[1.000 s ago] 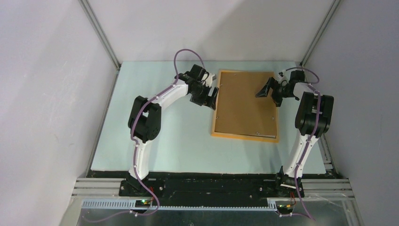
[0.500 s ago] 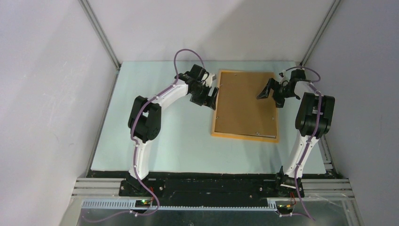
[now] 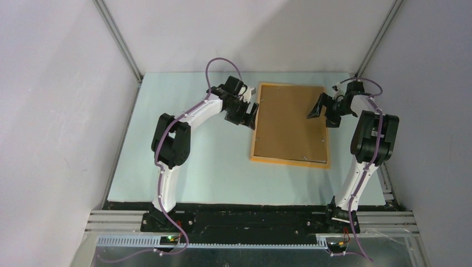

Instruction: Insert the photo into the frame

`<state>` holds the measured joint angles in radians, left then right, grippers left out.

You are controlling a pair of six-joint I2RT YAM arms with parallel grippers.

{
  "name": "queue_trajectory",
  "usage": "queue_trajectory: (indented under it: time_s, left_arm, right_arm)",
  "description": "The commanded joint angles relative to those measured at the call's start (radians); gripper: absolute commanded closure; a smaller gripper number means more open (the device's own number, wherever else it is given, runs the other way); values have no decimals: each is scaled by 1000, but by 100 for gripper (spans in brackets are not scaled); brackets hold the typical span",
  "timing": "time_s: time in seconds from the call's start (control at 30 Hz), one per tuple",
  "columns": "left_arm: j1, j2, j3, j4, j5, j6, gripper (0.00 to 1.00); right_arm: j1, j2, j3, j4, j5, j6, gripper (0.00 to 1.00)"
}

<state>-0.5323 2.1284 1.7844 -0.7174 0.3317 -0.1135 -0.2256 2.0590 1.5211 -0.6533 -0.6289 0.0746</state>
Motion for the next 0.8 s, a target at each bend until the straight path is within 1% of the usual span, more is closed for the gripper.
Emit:
queue_trajectory:
  time_s: [0.0,0.53,0.77]
  left_arm:
    - [-1,-73,16,17,-6,8,8]
    - [0,-98,8,17,-10,7,8]
    - [1,-105,-2,17,-17,7,8]
  right_arm:
    - [-13,-83,52,-33,23,-35,3]
    - [-23,-142,45,-58,113,-72,3]
    - [-17,-157,21,-27,160,-72,3]
